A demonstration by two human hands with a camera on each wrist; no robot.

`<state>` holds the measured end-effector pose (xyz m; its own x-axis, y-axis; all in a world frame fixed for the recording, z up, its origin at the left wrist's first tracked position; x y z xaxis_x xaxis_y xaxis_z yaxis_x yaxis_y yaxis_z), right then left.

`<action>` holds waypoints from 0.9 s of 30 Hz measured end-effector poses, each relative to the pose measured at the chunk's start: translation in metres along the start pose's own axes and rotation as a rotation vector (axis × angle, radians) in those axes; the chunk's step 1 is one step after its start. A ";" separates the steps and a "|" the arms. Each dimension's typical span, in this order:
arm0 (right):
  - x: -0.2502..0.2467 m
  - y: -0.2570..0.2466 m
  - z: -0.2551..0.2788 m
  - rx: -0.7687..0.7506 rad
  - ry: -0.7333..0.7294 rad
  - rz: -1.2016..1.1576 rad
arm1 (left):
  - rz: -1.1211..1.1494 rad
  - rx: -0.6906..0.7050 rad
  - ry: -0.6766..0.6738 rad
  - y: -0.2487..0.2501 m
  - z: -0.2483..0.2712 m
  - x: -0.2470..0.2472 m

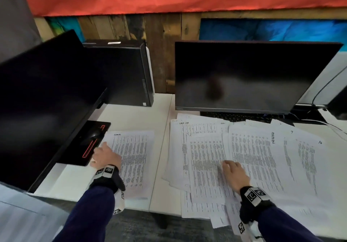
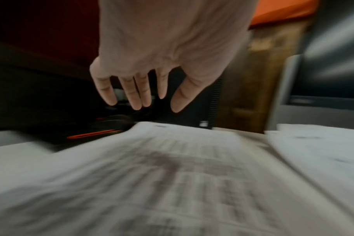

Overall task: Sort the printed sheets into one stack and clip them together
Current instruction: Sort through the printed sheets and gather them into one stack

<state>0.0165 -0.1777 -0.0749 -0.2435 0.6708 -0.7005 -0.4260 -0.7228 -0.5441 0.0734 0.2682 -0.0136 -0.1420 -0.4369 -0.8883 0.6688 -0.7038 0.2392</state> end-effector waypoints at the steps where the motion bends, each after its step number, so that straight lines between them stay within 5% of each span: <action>1: -0.002 0.004 0.001 0.008 0.035 0.012 | -0.018 0.113 0.034 0.025 0.012 0.006; 3: -0.009 0.016 0.002 0.049 0.108 0.043 | 0.026 0.401 0.026 0.077 0.044 0.033; 6: -0.026 0.042 0.004 0.151 0.158 0.033 | 0.137 0.675 -0.209 0.140 0.099 0.091; 10: -0.065 0.094 0.012 0.392 0.223 -0.109 | 0.098 0.493 -0.645 0.177 0.143 0.162; 13: -0.090 0.135 0.017 0.547 0.196 -0.102 | -0.033 0.296 -0.589 0.174 0.145 0.167; 18: -0.109 0.163 0.020 0.614 0.114 -0.097 | 0.065 0.180 -0.588 0.171 0.134 0.164; 27: -0.099 0.163 -0.002 0.447 0.143 -0.464 | 0.479 0.190 -0.703 0.187 0.147 0.187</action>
<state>-0.0272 -0.3622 -0.0950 0.1572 0.8453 -0.5107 -0.7874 -0.2048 -0.5814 0.0644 -0.0275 -0.0768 -0.3358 -0.9102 -0.2425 0.6476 -0.4101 0.6422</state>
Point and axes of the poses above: each hand's wrist, its own z-axis away from the middle knuckle, its own x-axis out of the palm, y = z × x, the point moved 6 cm from there along -z, towards the middle knuckle, and after that the axes turned 12 degrees about -y, right-handed, at the moved point
